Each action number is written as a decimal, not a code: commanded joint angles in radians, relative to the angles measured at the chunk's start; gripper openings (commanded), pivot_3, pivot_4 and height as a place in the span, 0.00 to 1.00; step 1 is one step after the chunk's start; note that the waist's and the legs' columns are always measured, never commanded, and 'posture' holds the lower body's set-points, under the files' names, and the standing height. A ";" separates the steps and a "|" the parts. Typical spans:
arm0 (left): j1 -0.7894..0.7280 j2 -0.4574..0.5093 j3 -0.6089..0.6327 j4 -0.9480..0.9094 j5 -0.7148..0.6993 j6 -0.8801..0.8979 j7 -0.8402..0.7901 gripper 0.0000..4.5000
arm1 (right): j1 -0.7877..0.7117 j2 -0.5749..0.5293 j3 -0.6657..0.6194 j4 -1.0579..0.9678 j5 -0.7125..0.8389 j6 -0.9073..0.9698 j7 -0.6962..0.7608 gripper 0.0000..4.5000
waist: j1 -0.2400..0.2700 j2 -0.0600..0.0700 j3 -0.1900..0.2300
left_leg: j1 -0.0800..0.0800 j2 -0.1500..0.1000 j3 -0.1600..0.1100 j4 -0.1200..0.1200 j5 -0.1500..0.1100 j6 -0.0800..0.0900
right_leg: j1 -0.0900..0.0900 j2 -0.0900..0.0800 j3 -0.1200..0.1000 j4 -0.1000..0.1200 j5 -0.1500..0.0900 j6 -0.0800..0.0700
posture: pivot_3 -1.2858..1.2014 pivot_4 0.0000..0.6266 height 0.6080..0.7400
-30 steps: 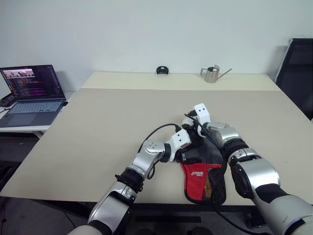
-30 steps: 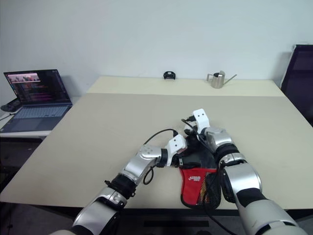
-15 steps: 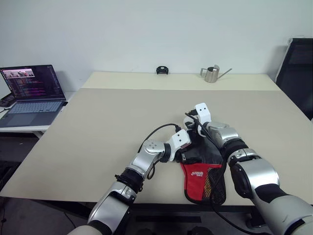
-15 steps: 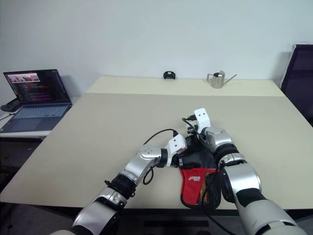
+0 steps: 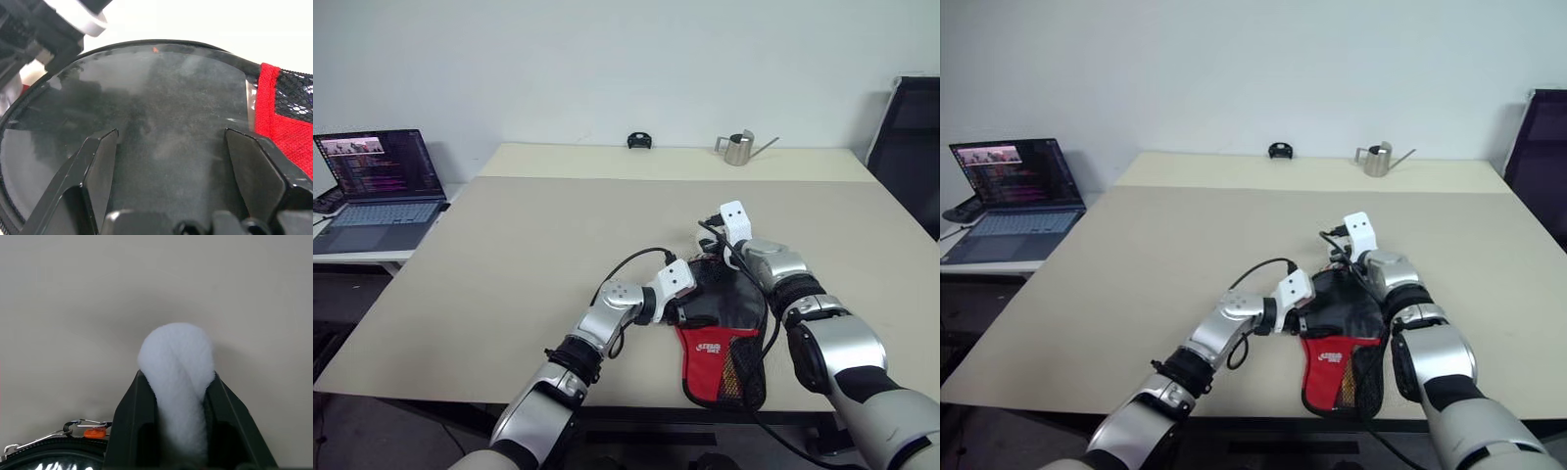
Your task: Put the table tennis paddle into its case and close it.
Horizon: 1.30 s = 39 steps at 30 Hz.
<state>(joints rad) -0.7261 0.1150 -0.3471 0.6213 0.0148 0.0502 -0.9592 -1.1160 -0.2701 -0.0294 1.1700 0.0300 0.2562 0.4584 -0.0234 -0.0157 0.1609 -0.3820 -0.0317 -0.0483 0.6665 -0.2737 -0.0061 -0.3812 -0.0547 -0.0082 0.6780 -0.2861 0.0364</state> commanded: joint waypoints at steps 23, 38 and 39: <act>-0.005 -0.018 -0.071 0.221 0.094 -0.015 -0.002 0.84 | 0.403 -0.235 -0.056 -0.754 0.055 0.398 0.045 0.14 | 0.024 0.000 -0.002 | 0.002 -0.001 -0.003 -0.001 0.000 0.001 | 0.006 0.000 -0.003 -0.005 0.000 0.000 | 0.52 0.24 1.00; -0.030 -0.044 -0.100 0.294 0.111 -0.034 -0.008 0.84 | 0.763 -0.448 -0.178 -1.283 0.195 0.750 0.120 0.14 | 0.043 -0.001 -0.005 | 0.002 -0.003 -0.007 -0.002 -0.001 0.003 | 0.011 0.000 -0.006 -0.014 0.000 0.002 | 0.52 0.24 1.00; -0.032 -0.045 -0.101 0.297 0.113 -0.035 -0.008 0.84 | 0.790 -0.458 -0.189 -1.322 0.209 0.777 0.127 0.14 | 0.044 -0.001 -0.005 | 0.002 -0.003 -0.007 -0.002 -0.001 0.003 | 0.012 0.000 -0.006 -0.015 0.000 0.002 | 0.52 0.24 1.00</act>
<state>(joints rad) -0.8090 0.0487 -0.3693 0.8011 0.0183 -0.0154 -0.9761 -0.3474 -0.6957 -0.1711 -0.0746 0.2160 0.9879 0.5723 0.0209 -0.0170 0.1557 -0.3801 -0.0343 -0.0557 0.6643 -0.2745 -0.0030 -0.3696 -0.0551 -0.0146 0.6631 -0.2860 0.0381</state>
